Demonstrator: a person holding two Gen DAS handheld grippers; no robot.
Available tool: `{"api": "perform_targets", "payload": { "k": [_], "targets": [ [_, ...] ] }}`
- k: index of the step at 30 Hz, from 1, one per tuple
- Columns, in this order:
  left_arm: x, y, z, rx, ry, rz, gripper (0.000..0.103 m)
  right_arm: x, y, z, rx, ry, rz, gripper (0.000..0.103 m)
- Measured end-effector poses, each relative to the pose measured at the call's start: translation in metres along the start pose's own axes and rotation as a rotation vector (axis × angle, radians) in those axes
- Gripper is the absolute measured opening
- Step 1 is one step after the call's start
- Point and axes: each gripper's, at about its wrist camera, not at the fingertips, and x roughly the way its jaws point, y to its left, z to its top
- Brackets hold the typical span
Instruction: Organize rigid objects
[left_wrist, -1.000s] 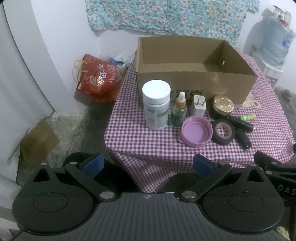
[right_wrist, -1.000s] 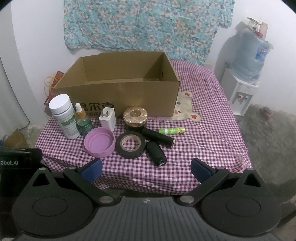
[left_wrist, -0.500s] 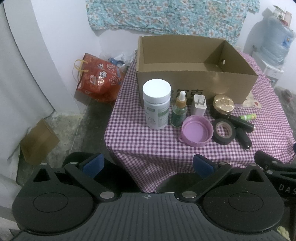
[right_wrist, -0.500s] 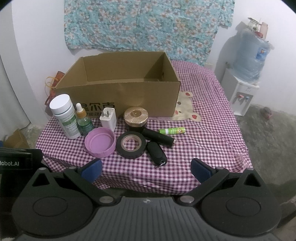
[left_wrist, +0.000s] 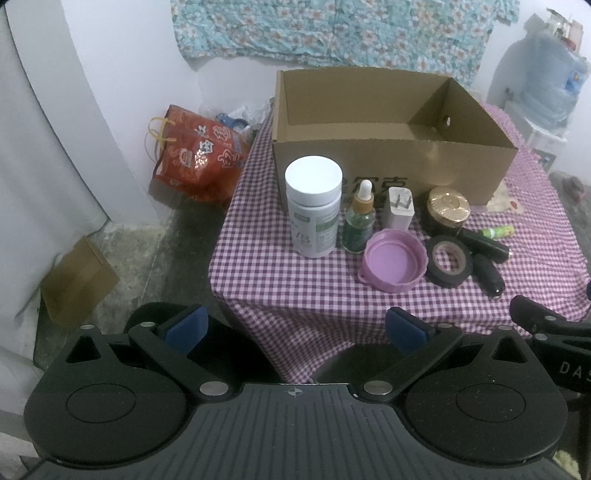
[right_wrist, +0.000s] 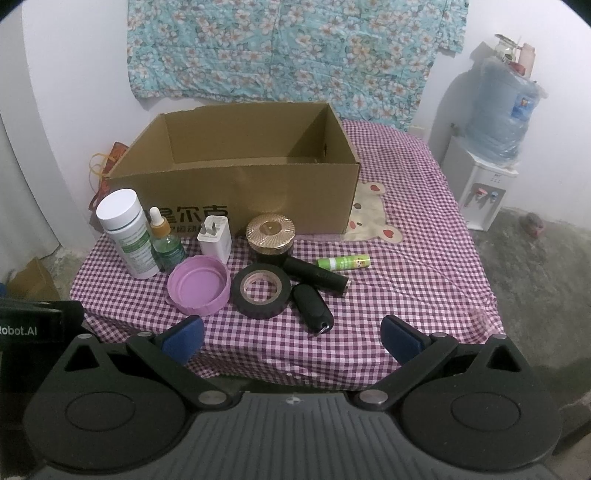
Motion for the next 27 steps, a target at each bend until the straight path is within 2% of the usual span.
{"api": "perform_targets", "payload": {
  "k": [16, 23, 27],
  "targets": [
    [0.014, -0.006, 0.008, 0.017, 0.034, -0.020, 0.103, 0.013, -0.005, 0.004, 0.015, 0.011, -0.007, 0.103],
    [0.020, -0.021, 0.017, 0.068, -0.016, -0.112, 0.103, 0.022, -0.032, 0.008, 0.058, -0.008, -0.017, 0.103],
    [0.027, -0.037, 0.023, 0.117, -0.065, -0.196, 0.102, 0.024, -0.053, 0.011, 0.072, -0.041, -0.014, 0.103]
  ]
}}
